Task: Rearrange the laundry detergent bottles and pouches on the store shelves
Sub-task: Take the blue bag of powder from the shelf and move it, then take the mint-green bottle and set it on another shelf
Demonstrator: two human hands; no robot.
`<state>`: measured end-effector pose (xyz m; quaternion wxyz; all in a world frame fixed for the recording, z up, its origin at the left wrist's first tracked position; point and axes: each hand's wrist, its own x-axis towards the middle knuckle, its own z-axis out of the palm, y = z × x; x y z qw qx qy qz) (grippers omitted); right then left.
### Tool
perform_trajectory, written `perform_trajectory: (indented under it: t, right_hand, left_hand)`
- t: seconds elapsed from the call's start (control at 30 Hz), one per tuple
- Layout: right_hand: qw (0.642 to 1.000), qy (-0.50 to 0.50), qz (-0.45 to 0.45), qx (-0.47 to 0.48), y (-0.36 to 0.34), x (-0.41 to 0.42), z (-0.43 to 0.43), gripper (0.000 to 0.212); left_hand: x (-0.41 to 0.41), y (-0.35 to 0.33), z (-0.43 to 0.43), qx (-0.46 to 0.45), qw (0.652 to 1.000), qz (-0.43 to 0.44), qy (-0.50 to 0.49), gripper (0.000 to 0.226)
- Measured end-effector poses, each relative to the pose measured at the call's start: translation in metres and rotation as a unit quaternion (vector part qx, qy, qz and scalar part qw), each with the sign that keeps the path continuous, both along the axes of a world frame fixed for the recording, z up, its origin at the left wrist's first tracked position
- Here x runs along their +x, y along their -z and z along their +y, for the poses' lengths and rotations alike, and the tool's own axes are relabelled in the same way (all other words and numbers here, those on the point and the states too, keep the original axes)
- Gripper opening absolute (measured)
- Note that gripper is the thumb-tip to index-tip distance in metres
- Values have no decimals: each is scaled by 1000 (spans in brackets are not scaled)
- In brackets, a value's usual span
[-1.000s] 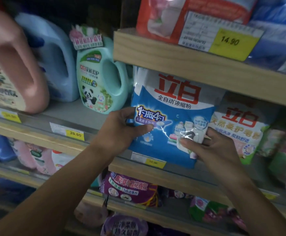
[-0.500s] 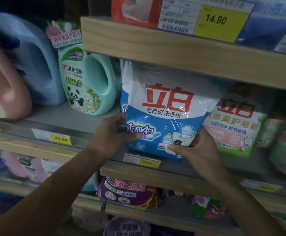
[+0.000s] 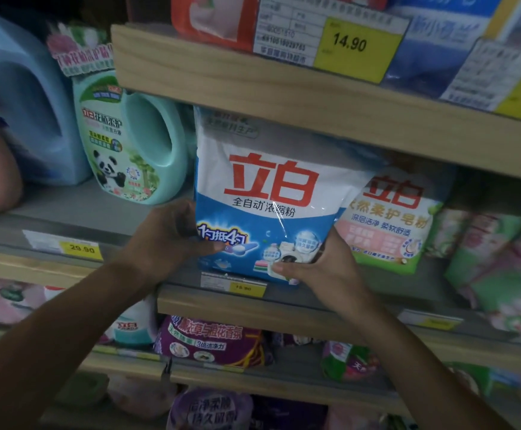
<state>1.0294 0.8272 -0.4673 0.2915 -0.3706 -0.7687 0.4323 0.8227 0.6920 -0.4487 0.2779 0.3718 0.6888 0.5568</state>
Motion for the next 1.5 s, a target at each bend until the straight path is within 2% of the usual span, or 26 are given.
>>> perform_trajectory:
  t: [0.17,0.3,0.33,0.4,0.47,0.53,0.63,0.73,0.8,0.9,0.97,1.07,1.23,1.37,1.5]
  right_hand:
    - [1000,8,-5,-21,-3,1,-12,63]
    - [998,34,-18,-58,-16,-1,-24,62]
    - [996,40,-22,-75,-22,0,-26,58]
    - [993,50,-34,-102,-35,4,-29,50]
    - [990,69,-57,-105,-45,12,-36,47]
    - [989,78,-104,-73,-50,22,-48,46]
    - [979,16,-205,-17,-66,40,-71,36]
    - [943,-52,-325,46,-92,53,-107,34]
    - [922,-52,-366,111,-111,63,-141,34]
    - [906,-36,-381,181,-142,85,-197,17]
    - [899,-43,-389,198,-161,103,-227,7]
    - [890,-51,-400,214,-193,126,-260,8]
    - [890,-77,-378,242,-256,146,-301,19]
    - [890,-113,-373,238,-299,154,-326,11]
    - [903,-103,-333,253,-349,149,-332,8]
  left_hand:
    - [-2,2,-8,-29,998,49,-1,42]
    - [7,-1,-15,-34,998,58,-19,22]
    - [10,-5,-18,-46,997,68,1,22]
    - [14,-14,-24,-96,986,128,47,38]
    - [14,-28,-38,-148,964,214,55,50]
    - [17,-46,-60,-183,934,303,49,52]
    - [34,-79,-97,-225,885,396,100,59]
    - [53,-112,-130,-243,843,462,133,65]
    - [67,-135,-156,-236,834,479,141,64]
    - [97,-167,-194,-231,838,471,154,59]
    - [119,-189,-214,-226,836,475,159,58]
    - [145,-221,-246,-214,825,505,138,56]
    - [168,-263,-311,-247,808,528,90,43]
    - [176,-297,-342,-281,793,532,95,40]
    - [158,-337,-354,-263,790,548,82,42]
